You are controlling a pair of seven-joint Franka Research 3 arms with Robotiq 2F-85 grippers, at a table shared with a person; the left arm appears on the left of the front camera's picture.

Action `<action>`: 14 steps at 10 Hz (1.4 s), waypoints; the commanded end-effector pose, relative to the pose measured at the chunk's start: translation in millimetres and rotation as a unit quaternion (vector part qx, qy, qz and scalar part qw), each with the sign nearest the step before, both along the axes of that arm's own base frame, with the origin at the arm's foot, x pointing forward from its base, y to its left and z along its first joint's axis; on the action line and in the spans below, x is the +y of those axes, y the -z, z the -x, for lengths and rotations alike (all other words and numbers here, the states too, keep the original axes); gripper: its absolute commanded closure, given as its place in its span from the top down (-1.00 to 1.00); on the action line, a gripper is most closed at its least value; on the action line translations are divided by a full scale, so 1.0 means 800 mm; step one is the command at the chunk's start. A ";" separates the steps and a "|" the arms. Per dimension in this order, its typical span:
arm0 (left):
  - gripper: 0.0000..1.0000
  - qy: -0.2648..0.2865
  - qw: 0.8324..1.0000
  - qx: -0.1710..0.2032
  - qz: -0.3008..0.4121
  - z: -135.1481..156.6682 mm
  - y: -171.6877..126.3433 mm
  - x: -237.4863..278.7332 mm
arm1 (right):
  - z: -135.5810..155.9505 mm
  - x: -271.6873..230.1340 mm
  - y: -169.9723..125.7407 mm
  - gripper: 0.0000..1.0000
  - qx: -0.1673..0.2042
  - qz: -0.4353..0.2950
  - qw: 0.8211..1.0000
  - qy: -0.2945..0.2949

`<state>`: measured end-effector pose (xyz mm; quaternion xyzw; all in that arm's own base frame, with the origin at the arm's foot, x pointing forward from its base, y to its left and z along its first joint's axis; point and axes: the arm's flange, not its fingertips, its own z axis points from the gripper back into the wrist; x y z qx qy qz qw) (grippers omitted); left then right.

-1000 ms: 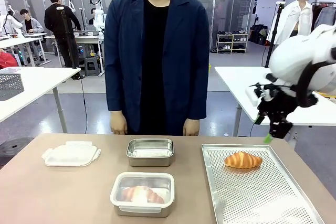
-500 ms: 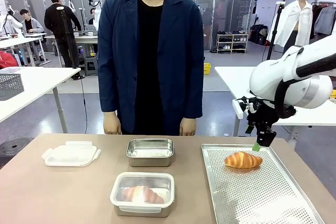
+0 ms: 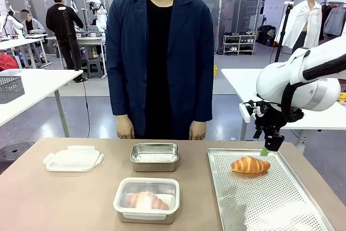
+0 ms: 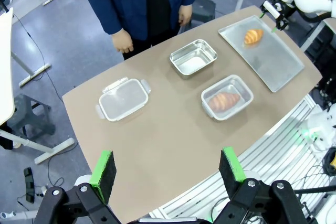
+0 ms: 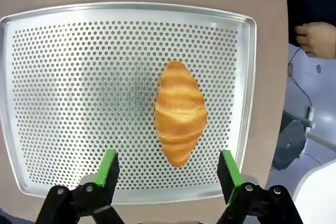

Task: Place the bread into the airtight container.
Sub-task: Pick up a Butter Roll and place it into an empty Airtight Container.

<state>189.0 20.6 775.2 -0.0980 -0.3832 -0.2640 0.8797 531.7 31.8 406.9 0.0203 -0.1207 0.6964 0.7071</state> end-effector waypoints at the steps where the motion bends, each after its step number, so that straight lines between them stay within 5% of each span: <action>1: 1.00 0.001 1.000 -0.002 0.001 -0.001 -0.002 -0.001 | 0.003 0.001 0.000 0.88 -0.007 -0.003 1.000 -0.002; 3: 1.00 0.001 1.000 -0.002 0.001 -0.001 -0.002 -0.001 | -0.028 0.010 0.018 0.88 0.023 0.000 1.000 -0.018; 4: 1.00 0.001 1.000 -0.002 0.001 -0.001 -0.002 -0.001 | -0.044 0.015 0.028 0.88 0.010 0.016 0.999 0.030; 10: 1.00 0.001 1.000 -0.002 0.001 -0.001 -0.002 -0.001 | -0.067 0.030 0.086 0.88 0.055 0.036 0.997 0.030; 14: 1.00 0.001 1.000 -0.002 0.001 -0.001 -0.002 -0.001 | -0.071 0.033 0.119 0.88 0.054 0.048 0.997 0.037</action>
